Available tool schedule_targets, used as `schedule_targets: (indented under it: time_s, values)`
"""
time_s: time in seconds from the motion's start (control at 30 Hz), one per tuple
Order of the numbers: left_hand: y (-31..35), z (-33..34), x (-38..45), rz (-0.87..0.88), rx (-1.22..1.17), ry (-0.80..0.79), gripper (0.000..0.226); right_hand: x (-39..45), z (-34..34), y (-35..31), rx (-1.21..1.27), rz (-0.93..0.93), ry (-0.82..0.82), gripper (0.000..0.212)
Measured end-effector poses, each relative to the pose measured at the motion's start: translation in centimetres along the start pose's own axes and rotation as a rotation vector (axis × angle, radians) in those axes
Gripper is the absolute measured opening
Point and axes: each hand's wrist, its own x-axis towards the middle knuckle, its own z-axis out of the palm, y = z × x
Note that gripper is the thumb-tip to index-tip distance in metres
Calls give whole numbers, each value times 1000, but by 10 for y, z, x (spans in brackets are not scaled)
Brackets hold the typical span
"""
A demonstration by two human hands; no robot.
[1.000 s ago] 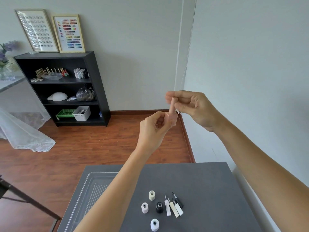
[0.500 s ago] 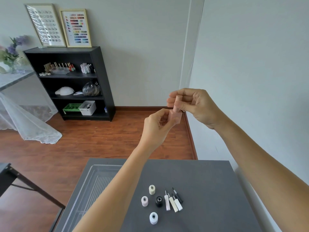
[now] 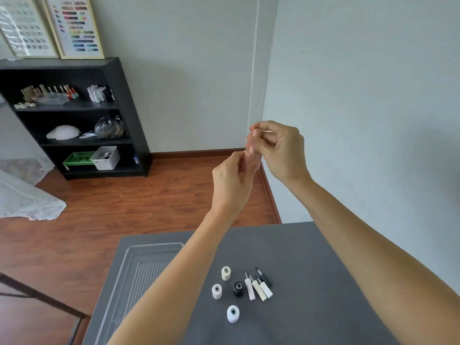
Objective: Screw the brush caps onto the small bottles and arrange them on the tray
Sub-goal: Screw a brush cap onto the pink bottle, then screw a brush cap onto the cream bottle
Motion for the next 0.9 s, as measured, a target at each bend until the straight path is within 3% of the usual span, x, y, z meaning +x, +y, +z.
schedule_targets:
  time_s: [0.1,0.23,0.33,0.53,0.67,0.9]
  values:
    - [-12,-1,-6,-34,-19,-67,22,-7,-1,15,42,47,-46,15]
    - [-48,-3,-24,-220,21,-404,16,-37,-9,61,80,175,-191,14]
    - [-89,-2,-49,-374,154,-665,38,-77,-11,111,-4,268,-187,7]
    - [-163,-3,-109,-649,418,-900,47,-154,-21,203,-276,476,-246,11]
    - [-187,1,-131,-726,468,-984,50,-178,-22,233,-353,566,-304,14]
    - [-208,11,-146,-785,433,-965,50,-192,-17,247,-307,634,-332,17]
